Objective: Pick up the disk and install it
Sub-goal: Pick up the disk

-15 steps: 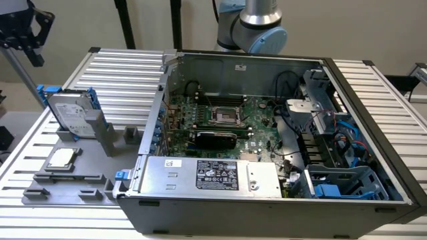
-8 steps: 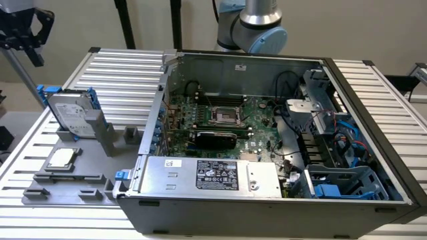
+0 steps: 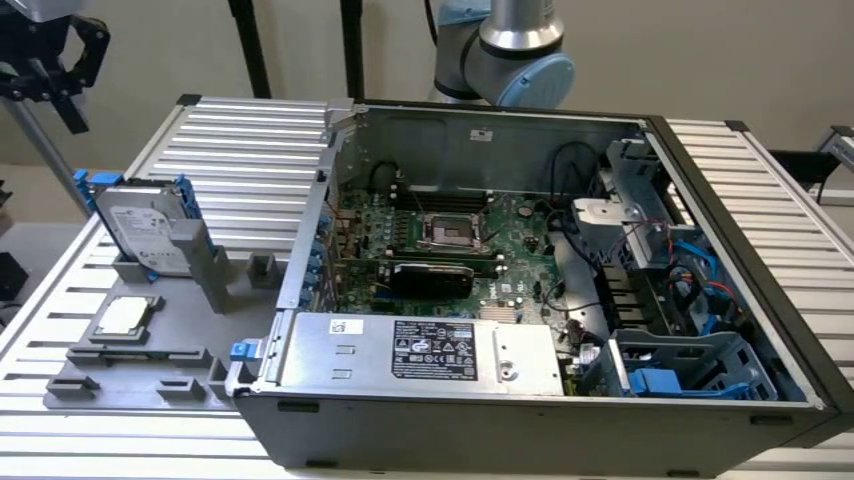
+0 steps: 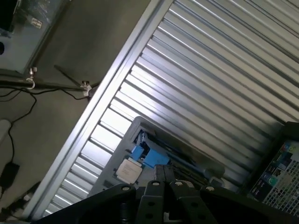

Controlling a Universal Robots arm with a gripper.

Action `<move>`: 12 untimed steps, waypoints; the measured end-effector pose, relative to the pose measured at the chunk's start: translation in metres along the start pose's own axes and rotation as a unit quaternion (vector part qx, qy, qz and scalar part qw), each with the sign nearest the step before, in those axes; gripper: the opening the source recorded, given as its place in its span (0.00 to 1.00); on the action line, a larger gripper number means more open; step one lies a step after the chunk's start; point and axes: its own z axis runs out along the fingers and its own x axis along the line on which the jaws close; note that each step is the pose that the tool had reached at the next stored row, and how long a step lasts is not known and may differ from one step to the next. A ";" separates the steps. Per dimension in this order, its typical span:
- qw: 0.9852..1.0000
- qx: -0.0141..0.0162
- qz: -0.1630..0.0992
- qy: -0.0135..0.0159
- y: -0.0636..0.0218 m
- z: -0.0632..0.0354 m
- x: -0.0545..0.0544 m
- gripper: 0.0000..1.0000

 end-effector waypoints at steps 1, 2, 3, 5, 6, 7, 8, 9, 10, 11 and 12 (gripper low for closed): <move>1.000 0.000 -0.009 0.000 0.0000 0.0001 0.000 0.11; 1.000 0.000 -0.019 0.000 0.0000 0.0002 0.000 0.11; 1.000 -0.001 -0.028 0.000 0.0000 0.0004 0.000 0.11; 0.999 -0.001 -0.046 -0.001 0.0000 0.0008 0.000 0.11; 0.998 -0.001 -0.055 -0.001 0.0000 0.0009 0.000 0.11; 0.998 -0.001 -0.064 -0.001 0.0000 0.0010 0.000 0.11; 0.997 -0.002 -0.073 -0.001 0.0000 0.0012 0.000 0.11; 0.997 -0.002 -0.082 -0.002 0.0000 0.0014 0.000 0.11; 0.996 -0.002 -0.091 -0.002 0.0000 0.0016 0.000 0.11; 0.995 -0.002 -0.100 -0.002 0.0000 0.0017 0.000 0.11; 0.994 -0.003 -0.110 -0.002 0.0000 0.0019 0.000 0.11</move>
